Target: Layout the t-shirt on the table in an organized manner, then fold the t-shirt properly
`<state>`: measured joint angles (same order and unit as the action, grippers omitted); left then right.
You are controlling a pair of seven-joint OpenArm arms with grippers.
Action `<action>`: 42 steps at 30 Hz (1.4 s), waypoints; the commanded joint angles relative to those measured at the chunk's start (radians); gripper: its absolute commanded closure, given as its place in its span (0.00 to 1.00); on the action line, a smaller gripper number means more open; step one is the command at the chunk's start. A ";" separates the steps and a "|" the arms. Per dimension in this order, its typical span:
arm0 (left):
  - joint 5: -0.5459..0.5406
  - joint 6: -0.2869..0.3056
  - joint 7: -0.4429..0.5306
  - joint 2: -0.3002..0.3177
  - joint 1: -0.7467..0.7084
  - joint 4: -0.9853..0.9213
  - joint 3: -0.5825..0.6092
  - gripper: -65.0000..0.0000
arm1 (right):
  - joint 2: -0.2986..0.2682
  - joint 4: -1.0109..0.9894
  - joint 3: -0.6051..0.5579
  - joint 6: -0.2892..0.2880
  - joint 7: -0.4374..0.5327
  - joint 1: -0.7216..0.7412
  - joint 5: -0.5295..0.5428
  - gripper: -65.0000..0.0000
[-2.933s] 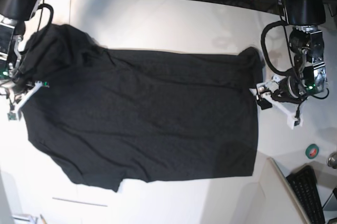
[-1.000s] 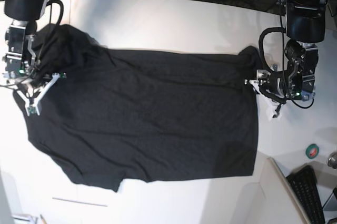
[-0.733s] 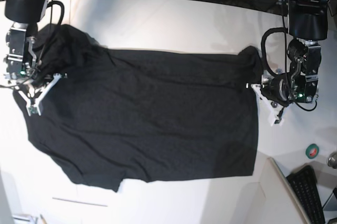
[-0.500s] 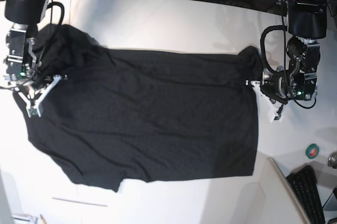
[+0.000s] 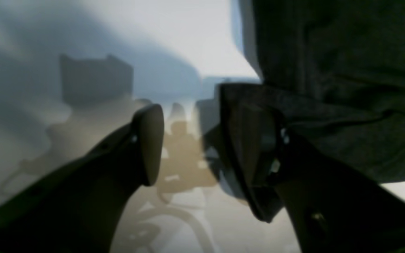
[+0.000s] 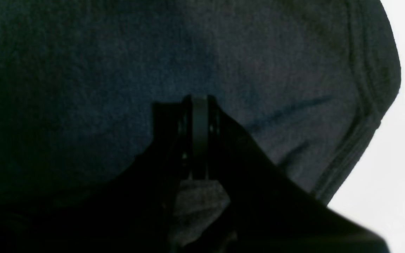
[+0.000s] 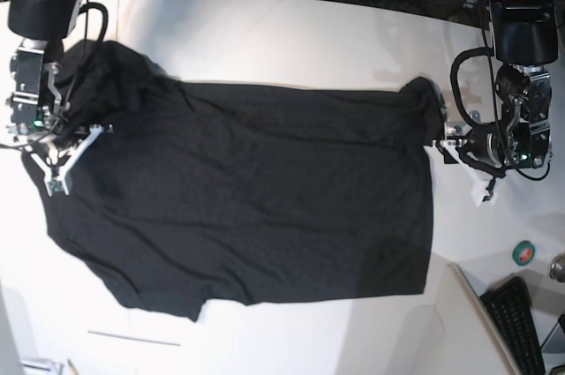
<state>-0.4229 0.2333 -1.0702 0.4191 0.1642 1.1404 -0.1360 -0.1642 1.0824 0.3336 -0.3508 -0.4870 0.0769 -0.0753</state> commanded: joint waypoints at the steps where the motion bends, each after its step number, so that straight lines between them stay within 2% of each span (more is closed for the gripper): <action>1: -0.001 -0.002 0.005 0.022 0.021 0.013 -0.007 0.47 | -0.011 0.017 0.002 0.005 0.018 0.019 0.007 1.00; 5: -0.003 0.044 0.005 0.013 0.024 0.011 -0.009 0.47 | -0.011 0.017 0.002 0.005 0.018 0.016 0.007 1.00; 12: 0.005 0.045 0.005 -0.027 0.025 0.008 -0.009 0.47 | -0.011 0.017 0.002 0.003 0.018 0.016 0.007 1.00; 16: 0.005 0.045 0.008 -0.036 0.025 -0.029 -0.009 0.47 | -0.010 0.017 0.002 0.003 0.018 0.016 0.007 1.00; 20: 0.005 0.045 0.064 -0.039 0.045 -0.101 -0.007 0.48 | -0.010 0.017 0.002 0.002 0.018 0.016 0.007 1.00; 24: -0.001 0.045 0.066 -0.039 0.044 -0.098 -0.007 0.49 | -0.010 0.015 0.002 0.002 0.018 0.014 0.007 1.00; 30: 0.005 0.045 0.066 -0.039 0.050 -0.104 -0.007 0.75 | -0.010 0.015 0.002 0.002 0.018 0.016 0.007 1.00; 35: 0.003 0.045 0.066 -0.042 0.048 -0.104 -0.007 0.78 | -0.010 0.015 0.002 0.002 0.018 0.016 0.007 1.00; 36: 0.003 0.045 0.066 -0.041 0.048 -0.102 -0.007 0.84 | -0.010 0.015 0.002 0.000 0.018 0.016 0.007 1.00; 38: -0.001 0.045 0.066 -0.036 0.048 -0.093 -0.007 1.00 | -0.010 0.015 0.002 0.000 0.018 0.016 0.007 1.00; 42: -0.001 0.045 0.066 -0.033 0.047 -0.063 -0.011 1.00 | -0.008 0.018 0.002 -0.001 0.018 0.016 0.007 1.00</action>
<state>-0.4168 0.2775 -1.0134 0.3683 0.1898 1.0534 -0.1410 -0.1616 1.0824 0.3336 -0.3511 -0.4862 0.0734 -0.0753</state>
